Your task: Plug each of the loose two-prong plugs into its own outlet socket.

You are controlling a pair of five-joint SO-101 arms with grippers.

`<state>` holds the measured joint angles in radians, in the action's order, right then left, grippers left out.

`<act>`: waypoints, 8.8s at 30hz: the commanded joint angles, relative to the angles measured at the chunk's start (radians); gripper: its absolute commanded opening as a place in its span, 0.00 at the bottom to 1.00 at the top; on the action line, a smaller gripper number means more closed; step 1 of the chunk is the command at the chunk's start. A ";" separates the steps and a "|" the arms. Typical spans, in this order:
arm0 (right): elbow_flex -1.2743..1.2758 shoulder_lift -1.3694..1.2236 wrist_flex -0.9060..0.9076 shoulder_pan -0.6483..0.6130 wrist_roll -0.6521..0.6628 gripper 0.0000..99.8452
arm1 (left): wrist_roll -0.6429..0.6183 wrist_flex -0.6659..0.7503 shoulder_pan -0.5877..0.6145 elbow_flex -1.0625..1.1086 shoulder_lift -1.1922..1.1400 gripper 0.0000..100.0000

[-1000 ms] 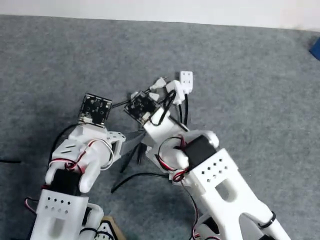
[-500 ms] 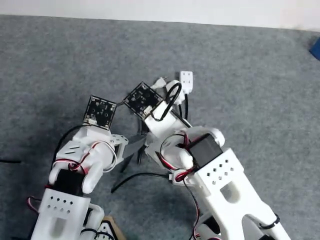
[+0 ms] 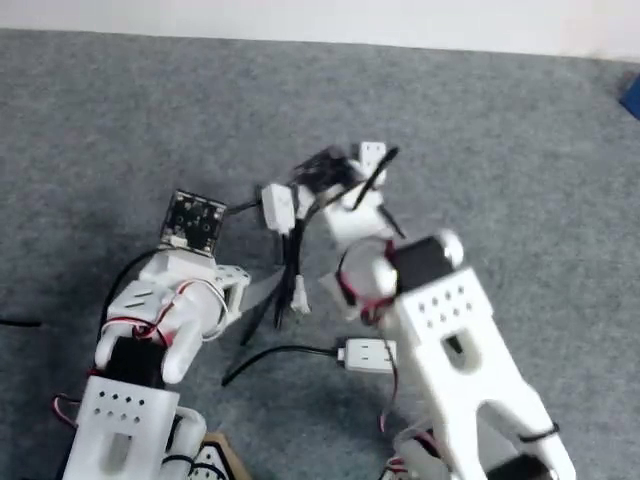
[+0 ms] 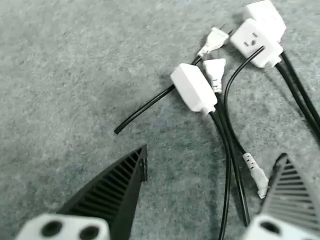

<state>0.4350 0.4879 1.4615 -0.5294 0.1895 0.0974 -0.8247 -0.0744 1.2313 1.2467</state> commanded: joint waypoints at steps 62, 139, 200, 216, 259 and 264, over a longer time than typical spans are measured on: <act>0.541 -0.004 -0.199 0.145 0.572 0.01 | 0.008 0.123 0.025 -0.143 -0.512 0.38; 0.722 0.424 -0.568 1.225 0.064 0.42 | 0.503 -0.381 -0.699 -0.909 -1.438 0.01; 0.958 0.426 -0.648 0.845 0.035 0.42 | 0.512 -0.608 0.951 -2.888 -2.474 0.34; 0.958 0.426 -0.645 0.786 0.031 0.42 | 0.298 -0.971 0.595 -2.572 -2.083 0.34; 0.423 -0.302 -0.657 0.533 -0.201 0.42 | 0.180 -0.232 -0.062 -1.736 -1.791 0.30; 0.423 -0.308 -0.662 0.527 -0.201 0.42 | 0.186 -0.316 0.044 -1.636 -1.784 0.30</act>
<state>0.8922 0.1887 0.8309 -0.0077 -0.0008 0.2862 -1.0748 -0.0990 -0.4473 -0.6022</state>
